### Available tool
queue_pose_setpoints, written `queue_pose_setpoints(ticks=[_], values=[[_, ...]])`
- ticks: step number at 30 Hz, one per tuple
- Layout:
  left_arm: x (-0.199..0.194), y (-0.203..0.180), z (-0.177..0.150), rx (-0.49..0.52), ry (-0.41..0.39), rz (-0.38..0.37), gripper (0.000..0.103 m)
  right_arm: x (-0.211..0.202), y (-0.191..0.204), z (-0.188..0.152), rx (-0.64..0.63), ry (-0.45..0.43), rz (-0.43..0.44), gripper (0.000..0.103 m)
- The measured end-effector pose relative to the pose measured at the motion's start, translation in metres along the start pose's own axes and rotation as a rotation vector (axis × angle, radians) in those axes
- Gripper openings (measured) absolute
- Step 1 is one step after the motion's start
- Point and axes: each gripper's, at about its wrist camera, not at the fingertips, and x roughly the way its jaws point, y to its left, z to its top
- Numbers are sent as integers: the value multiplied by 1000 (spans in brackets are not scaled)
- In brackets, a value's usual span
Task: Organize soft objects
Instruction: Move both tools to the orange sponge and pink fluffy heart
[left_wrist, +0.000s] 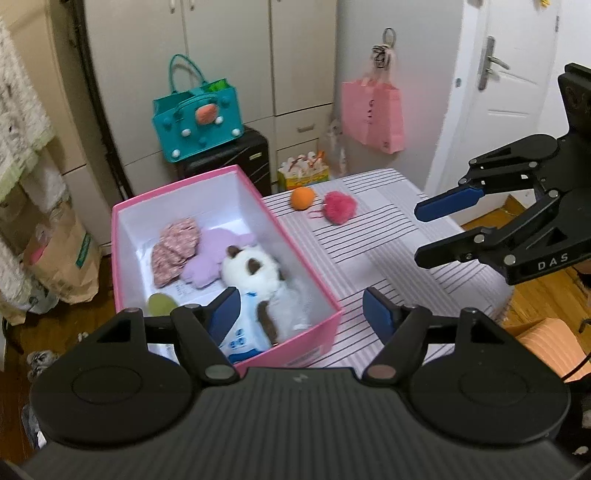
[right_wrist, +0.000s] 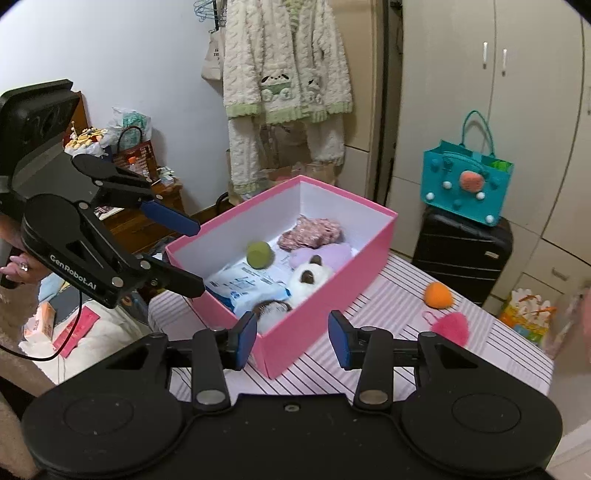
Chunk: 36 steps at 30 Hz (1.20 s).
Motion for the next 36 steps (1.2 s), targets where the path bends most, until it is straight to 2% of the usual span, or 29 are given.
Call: queue_pose_setpoints(ticks=[10,19,24,27,33,36], values=[[8,-36,23,26,-31,-44,76,-29,-18,-26,-14,-38,-54,50],[41,-63,48,28,9,-96,76,-36,-49,-45,30,-70,-66,56],[68,-71,60,12,27,-95,76,-32,-70,-53,55,-82,-66,58],[86,-74,69,0,30,-85,76,-26,-83,-57,54,-92,-72,63],[129,-74,93,-36,42,-45,76,2,-110,-63,37,-100,-105,68],[155,-71,105,-37,75,-22,76,17,-122,-66,14,-126,-132,71]])
